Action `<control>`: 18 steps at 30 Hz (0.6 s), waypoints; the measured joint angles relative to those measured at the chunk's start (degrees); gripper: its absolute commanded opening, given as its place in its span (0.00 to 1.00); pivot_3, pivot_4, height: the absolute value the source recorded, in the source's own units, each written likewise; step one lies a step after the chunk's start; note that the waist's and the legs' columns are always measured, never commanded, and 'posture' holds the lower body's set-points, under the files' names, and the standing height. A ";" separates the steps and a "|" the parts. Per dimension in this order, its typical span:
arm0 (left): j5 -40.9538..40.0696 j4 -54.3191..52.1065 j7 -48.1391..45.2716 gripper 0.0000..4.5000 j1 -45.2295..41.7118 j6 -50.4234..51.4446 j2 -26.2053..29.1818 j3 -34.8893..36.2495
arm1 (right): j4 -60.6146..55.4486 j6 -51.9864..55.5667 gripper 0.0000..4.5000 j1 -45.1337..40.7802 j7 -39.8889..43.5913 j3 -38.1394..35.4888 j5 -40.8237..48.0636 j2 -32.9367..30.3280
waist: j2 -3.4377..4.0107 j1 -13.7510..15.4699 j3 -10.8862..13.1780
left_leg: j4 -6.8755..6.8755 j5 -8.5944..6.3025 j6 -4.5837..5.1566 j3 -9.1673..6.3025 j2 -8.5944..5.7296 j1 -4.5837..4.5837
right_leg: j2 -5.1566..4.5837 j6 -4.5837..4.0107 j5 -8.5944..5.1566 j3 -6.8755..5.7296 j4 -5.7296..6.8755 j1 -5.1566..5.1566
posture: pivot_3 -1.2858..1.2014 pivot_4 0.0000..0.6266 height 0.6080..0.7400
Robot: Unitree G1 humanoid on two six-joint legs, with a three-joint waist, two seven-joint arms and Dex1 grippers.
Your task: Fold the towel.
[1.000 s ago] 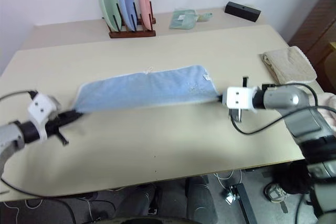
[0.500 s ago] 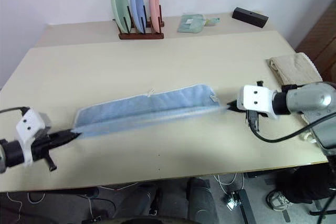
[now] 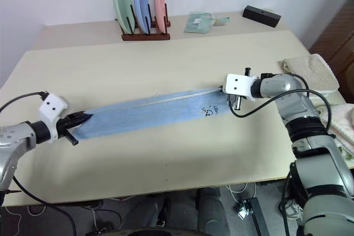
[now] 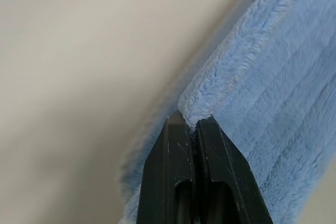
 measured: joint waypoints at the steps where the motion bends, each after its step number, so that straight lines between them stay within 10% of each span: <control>1: 0.13 0.38 -0.07 0.00 0.22 -0.30 0.01 -0.05 | 2.16 -1.38 0.01 -0.82 -0.30 0.43 -0.77 0.75 | 0.00 -0.19 0.00 | 0.00 0.00 0.00 0.00 0.00 0.00 | 0.00 0.00 0.00 0.00 0.02 0.00 | 0.52 0.24 0.96; 15: 0.44 0.66 -0.68 0.00 2.38 -1.80 0.07 -0.07 | 10.40 -8.05 0.01 -5.03 -1.28 1.18 -3.61 2.46 | 0.01 -0.68 0.00 | 0.01 -0.01 -0.02 0.01 0.02 0.03 | 0.03 0.00 0.00 0.04 0.07 -0.01 | 0.52 0.24 0.96; 18: 0.05 2.03 -0.13 0.21 1.04 -0.66 -0.13 0.27 | 12.17 -8.15 0.06 -6.00 -3.02 1.17 -4.30 3.20 | 0.01 -0.71 0.00 | 0.01 -0.01 -0.02 0.01 0.02 0.04 | 0.04 0.00 0.00 0.04 0.08 -0.01 | 0.52 0.24 0.96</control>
